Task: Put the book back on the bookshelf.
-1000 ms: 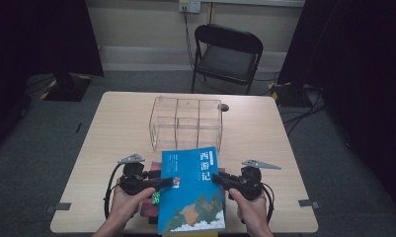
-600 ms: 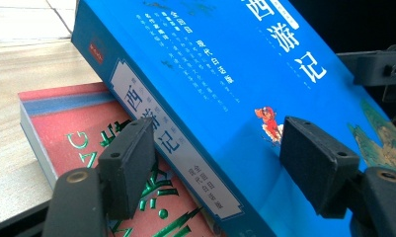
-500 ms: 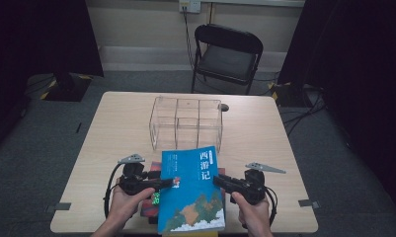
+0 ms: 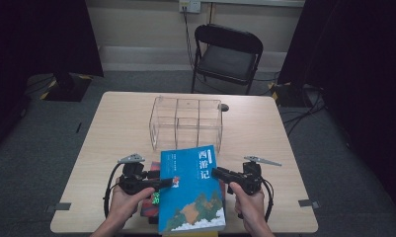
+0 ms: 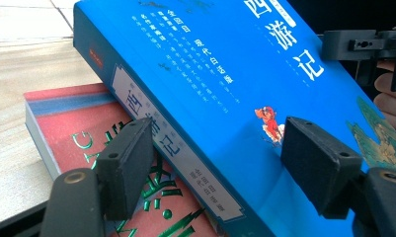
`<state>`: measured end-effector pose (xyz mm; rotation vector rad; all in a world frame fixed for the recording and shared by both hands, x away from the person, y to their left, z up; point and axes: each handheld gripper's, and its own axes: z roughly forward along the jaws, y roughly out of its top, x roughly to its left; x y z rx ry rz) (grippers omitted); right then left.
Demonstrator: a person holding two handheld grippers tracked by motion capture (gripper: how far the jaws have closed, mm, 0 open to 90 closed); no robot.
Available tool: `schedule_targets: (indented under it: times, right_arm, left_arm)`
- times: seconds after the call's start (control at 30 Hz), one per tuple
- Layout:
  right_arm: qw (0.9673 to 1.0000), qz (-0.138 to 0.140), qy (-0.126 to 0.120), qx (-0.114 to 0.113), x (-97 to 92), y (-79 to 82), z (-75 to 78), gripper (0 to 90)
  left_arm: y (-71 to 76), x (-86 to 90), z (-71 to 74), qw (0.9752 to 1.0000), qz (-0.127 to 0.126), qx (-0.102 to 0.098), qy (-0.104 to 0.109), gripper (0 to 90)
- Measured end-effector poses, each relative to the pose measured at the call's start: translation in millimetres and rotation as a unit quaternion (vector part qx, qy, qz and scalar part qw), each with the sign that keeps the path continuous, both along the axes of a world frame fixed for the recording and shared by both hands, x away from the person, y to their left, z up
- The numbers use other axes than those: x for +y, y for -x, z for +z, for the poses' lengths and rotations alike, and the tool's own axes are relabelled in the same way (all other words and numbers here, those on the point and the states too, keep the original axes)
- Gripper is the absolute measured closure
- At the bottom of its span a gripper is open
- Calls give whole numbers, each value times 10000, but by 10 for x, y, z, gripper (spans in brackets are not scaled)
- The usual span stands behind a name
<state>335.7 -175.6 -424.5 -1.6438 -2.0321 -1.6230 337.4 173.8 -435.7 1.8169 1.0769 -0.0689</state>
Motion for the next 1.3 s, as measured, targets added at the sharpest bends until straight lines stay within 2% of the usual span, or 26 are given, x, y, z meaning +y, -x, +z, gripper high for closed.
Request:
schedule_targets:
  times: [0.1, 0.17, 0.27, 0.33, 0.57, 0.73, 0.77, 0.83, 1.0, 1.03, 1.13, 1.17, 1.23, 1.3]
  right_arm:
    - [9998, 95, -111, 151, -4, 45, 6, 669]
    - [9989, 285, -240, 289, 12, 112, -2, 680]
    - [9989, 359, -173, 261, 55, 157, 1, 667]
    - [9979, 421, -305, 376, 61, 102, 4, 661]
    - [9936, 925, -505, 418, 270, -206, -47, 606]
    - [9870, 1334, -660, 612, 395, -363, -50, 532]
    - [9862, 1404, -650, 583, 413, -381, -55, 533]
    - [9822, 1608, -695, 674, 442, -435, -52, 516]
    - [9707, 2243, -541, 677, 532, -555, -38, 502]
    - [9684, 2357, -459, 673, 541, -581, -33, 537]
    - [9667, 2444, -307, 699, 555, -634, -33, 655]
    - [9680, 2413, -201, 653, 560, -643, -36, 709]
    - [9684, 2435, -198, 496, 549, -634, -56, 740]
    - [9703, 2368, -251, 436, 538, -609, -69, 758]
  left_arm:
    - [0, 2, -4, 10000, 2, -14, 10, 289]
    - [0, 3, -7, 10000, 3, -13, 24, 289]
    - [-2, 6, -6, 10000, -6, -3, 18, 289]
    - [-5, 5, -5, 10000, -7, 5, 19, 289]
    - [-15, 7, -4, 10000, -49, 15, 19, 284]
    - [-30, 6, -11, 10000, -55, 35, 42, 273]
    - [-35, 6, -12, 10000, -62, 56, 39, 270]
    - [-42, 3, -10, 10000, -71, 49, 13, 265]
    - [-58, -8, -14, 10000, -61, 71, 21, 248]
    - [-59, -9, -14, 10000, -59, 68, 11, 245]
    - [-65, -10, -16, 10000, -56, 56, 6, 239]
    - [-65, -8, -18, 10000, -62, 45, 12, 239]
    - [-60, -10, -17, 10000, -76, 20, 3, 236]
    - [-70, -7, -38, 9999, -55, 49, 100, 228]
